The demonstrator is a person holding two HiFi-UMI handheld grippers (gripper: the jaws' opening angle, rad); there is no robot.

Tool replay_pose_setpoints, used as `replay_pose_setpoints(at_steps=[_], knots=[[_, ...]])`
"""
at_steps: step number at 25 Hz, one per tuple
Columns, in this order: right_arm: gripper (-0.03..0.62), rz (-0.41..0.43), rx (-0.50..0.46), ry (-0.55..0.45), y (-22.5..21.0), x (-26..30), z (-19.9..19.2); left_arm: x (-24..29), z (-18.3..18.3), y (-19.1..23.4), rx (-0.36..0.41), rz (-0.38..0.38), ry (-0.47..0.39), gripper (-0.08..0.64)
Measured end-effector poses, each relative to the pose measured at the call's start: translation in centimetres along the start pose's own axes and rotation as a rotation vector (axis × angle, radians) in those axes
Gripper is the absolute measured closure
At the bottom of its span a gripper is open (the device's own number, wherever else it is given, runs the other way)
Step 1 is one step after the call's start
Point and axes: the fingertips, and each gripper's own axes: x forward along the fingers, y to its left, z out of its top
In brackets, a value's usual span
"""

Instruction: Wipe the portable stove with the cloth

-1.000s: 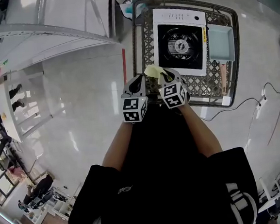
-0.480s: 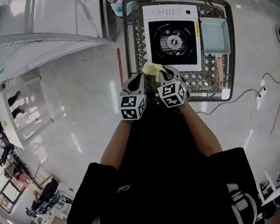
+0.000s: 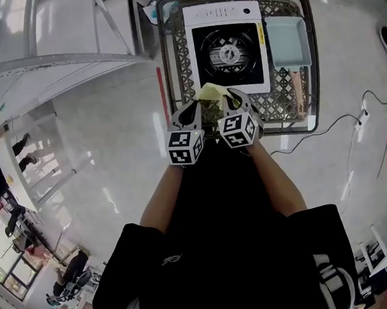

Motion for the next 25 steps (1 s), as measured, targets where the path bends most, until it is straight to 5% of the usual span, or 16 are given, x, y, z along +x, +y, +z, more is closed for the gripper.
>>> replay_pose_setpoints(at_steps=[25], knots=[[0.574,-0.113,0.043,0.024,-6.8,-2.7,-4.1,3.1,0.0,-5.2,0.044,-0.050,0.015,0.544]])
